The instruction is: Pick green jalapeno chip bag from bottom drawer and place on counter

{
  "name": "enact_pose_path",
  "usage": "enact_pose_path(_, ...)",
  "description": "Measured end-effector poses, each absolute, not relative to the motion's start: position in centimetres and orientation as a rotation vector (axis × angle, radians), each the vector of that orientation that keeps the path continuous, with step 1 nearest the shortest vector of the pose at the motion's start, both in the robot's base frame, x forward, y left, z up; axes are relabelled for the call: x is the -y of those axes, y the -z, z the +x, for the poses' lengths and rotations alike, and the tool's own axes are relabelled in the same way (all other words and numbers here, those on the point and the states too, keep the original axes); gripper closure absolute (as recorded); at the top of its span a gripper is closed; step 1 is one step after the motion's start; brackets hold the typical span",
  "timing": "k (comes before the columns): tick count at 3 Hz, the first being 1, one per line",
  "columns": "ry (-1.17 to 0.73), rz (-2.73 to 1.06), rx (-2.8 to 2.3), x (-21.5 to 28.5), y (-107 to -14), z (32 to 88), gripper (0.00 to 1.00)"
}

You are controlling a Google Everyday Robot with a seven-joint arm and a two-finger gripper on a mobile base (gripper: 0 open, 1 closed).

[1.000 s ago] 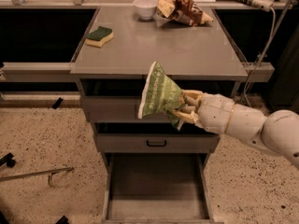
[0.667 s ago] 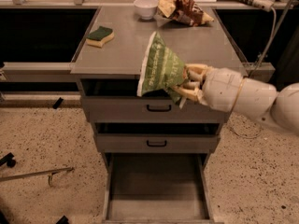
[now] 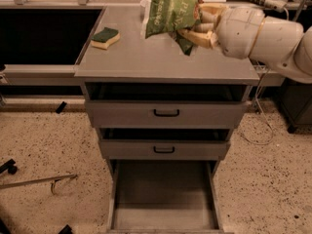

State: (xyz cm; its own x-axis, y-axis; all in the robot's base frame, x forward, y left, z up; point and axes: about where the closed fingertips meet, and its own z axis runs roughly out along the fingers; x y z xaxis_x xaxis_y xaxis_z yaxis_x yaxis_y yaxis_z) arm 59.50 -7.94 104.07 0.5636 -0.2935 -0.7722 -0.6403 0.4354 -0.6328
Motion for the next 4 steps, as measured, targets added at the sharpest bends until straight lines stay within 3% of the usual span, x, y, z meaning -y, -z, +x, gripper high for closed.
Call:
enact_pose_path(2, -0.141, -1.286, -0.991, 2.7, -111.3, 64.9, 1.00)
enact_pose_path(3, -0.053, -1.414, -1.038, -3.1, -111.3, 69.0, 1.00)
enact_pose_path(4, -0.056, -1.414, -1.037, -3.2, -111.3, 69.0, 1.00)
